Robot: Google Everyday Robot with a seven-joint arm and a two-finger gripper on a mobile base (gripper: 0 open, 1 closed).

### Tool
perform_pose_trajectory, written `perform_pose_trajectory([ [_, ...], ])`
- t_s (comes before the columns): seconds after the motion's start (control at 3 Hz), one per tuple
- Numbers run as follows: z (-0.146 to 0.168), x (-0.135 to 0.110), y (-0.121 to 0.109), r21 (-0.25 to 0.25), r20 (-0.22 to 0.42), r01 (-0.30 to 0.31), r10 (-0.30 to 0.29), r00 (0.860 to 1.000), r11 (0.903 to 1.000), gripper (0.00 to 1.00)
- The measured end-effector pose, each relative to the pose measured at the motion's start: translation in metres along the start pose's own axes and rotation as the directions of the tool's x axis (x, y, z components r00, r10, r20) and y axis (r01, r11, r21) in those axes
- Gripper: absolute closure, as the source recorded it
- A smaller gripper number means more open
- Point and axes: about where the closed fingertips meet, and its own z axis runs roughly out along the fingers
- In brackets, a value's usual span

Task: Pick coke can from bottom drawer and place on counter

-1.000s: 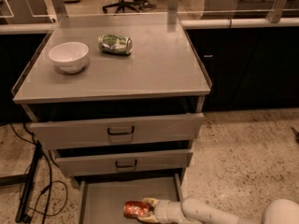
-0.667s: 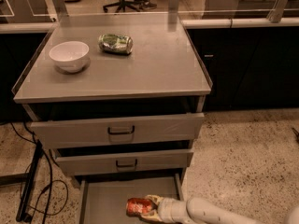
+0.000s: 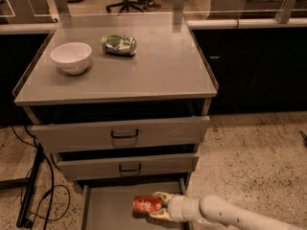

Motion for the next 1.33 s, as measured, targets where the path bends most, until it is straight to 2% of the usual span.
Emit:
perform_pose_trajectory([
  [0.33,-0.025,-0.034,-0.033,0.028,0.004,0.047,-0.047,0.999,0.9985,1.0],
  [0.67,-0.074,-0.083,-0.075,0.069,0.023,0.099,-0.101,0.995,0.9927,1.0],
  [1.0,-0.124,-0.136,-0.107,0.086,0.047,0.159,-0.163,0.985,0.9835,1.0],
  [1.33,-0.127,-0.145,-0.11,0.082,0.045,0.169,-0.173,0.984,0.9822,1.0],
])
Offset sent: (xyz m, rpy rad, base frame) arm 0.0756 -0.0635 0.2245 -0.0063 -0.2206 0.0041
